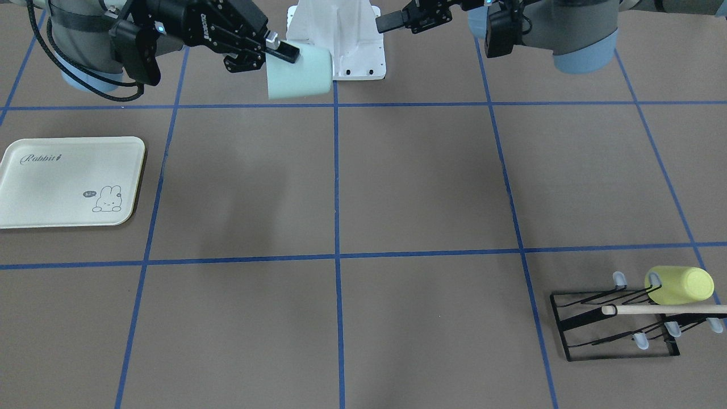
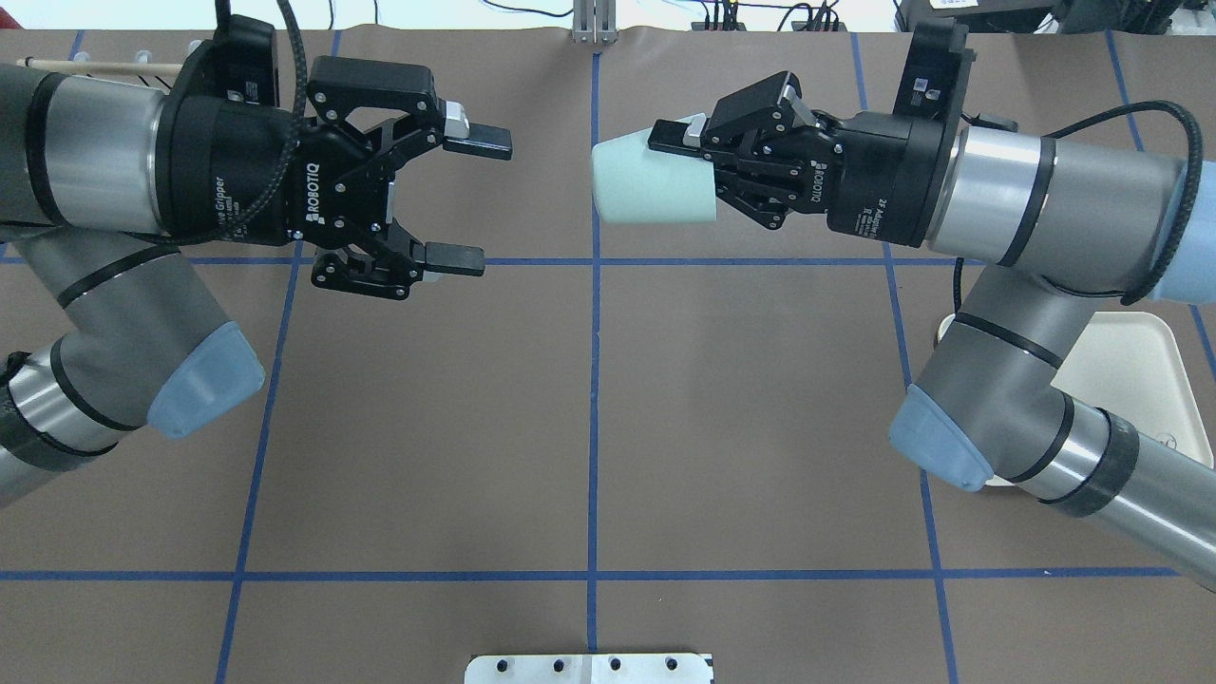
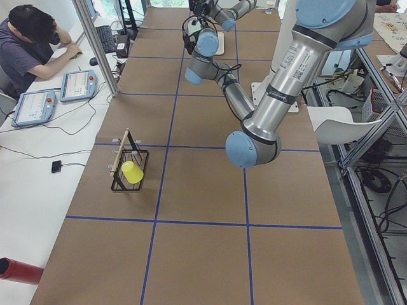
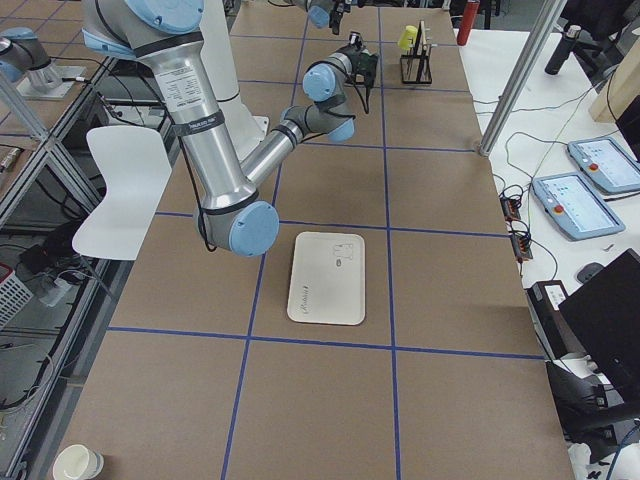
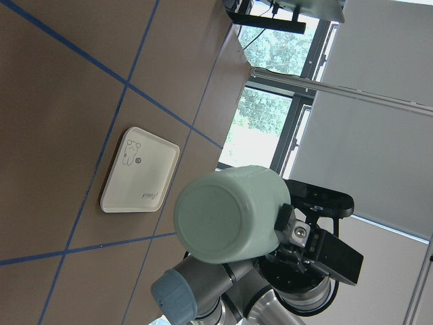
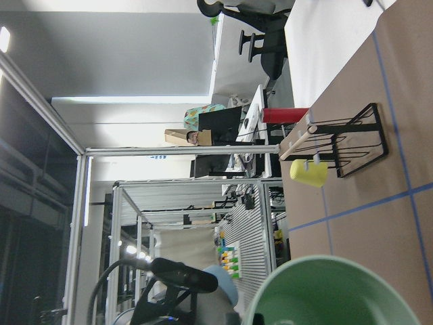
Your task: Left arm grabs green cup and hands to right arm on tray
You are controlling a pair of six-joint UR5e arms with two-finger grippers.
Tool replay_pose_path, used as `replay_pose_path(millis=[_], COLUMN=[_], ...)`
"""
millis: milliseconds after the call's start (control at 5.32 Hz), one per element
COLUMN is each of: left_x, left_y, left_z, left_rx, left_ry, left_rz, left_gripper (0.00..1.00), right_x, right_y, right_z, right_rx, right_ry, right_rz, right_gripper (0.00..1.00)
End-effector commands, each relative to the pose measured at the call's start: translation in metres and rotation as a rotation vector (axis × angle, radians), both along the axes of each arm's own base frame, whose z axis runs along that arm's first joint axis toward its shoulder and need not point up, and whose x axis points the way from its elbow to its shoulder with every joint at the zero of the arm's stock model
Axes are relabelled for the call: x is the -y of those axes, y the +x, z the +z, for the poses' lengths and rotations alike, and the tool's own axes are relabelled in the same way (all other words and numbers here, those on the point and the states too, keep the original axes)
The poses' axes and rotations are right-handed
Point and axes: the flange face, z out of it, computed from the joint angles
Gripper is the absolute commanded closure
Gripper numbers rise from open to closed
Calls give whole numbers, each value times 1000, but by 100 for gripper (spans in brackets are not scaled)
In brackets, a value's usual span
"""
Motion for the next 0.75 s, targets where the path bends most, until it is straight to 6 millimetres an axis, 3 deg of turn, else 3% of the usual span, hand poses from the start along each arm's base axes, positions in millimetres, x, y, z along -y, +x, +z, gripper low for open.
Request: replay_pose_path(millis=[0,376,564], left_x=[16,42,66], left_y=[14,26,23], left_z=[49,80,103], left_rx=[98,326,513], left_ry=[29,79,126], left_rz=[-57,-133,-178], left_gripper=[0,0,0], right_x=[25,45,53], right_y=[-23,-32,-17], right_z=[21,44,46], right_rx=[-289,-578,-683], right_ry=[-96,-154,-183], right_rz=[30,42,58], right_gripper=[100,100,100])
